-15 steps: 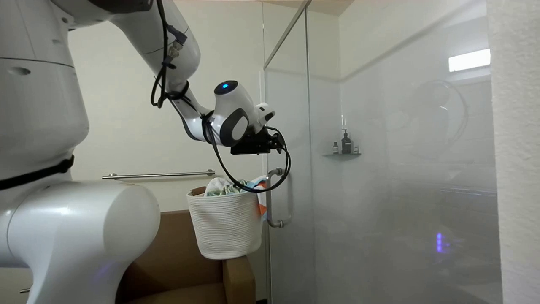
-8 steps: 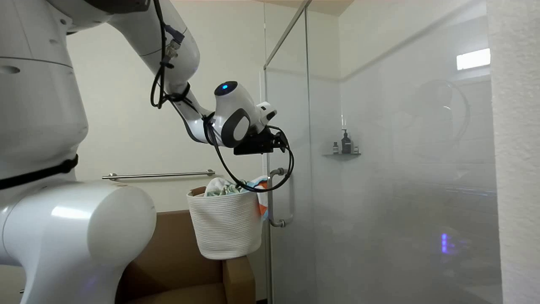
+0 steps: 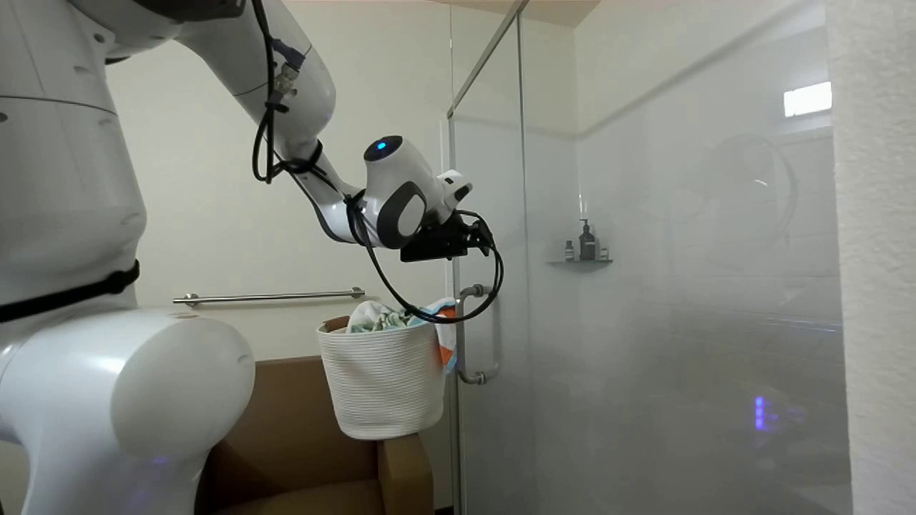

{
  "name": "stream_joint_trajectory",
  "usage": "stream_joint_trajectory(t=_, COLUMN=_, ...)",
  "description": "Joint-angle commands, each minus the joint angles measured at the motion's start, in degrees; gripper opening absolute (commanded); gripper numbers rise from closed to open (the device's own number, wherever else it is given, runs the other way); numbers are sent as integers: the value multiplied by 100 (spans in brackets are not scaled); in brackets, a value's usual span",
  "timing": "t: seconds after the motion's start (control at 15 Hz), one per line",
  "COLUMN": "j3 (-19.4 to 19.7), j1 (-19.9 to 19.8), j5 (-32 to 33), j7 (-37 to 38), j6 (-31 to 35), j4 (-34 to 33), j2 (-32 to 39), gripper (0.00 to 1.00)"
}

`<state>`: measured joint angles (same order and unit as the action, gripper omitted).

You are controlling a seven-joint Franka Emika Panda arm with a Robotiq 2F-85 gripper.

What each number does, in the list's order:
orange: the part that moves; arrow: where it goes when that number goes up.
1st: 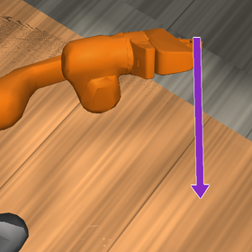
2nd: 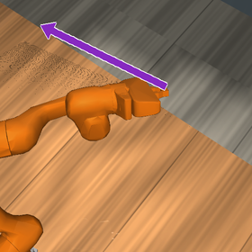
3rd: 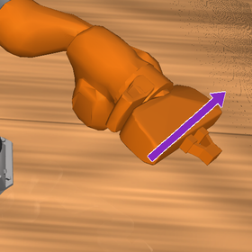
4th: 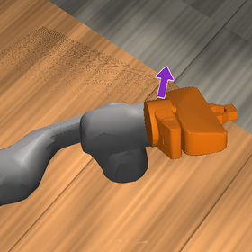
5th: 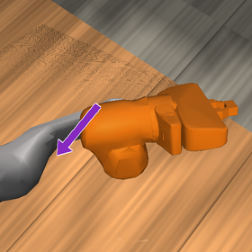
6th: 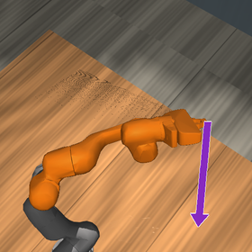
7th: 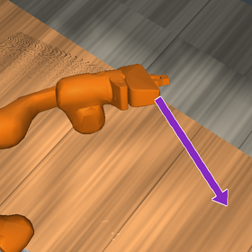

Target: Close the glass shower door

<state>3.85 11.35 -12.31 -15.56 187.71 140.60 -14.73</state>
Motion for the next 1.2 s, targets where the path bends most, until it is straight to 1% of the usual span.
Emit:
stream_joint_trajectory(t=0.0, j3=-354, j1=-504, j5=536, j7=443, j6=242, j4=101, j2=4, gripper=100)
stream_joint_trajectory(t=0.13, j3=-441, j1=-665, j5=762, j7=567, j6=261, j4=106, j2=-6, gripper=100)
stream_joint_trajectory(t=0.2, j3=-634, j1=-832, j5=528, j7=356, j6=255, j4=86, j2=-4, gripper=100)
stream_joint_trajectory(t=1.13, j3=-2190, j1=-2521, j5=463, j7=417, j6=346, j4=130, j2=-139, gripper=100)
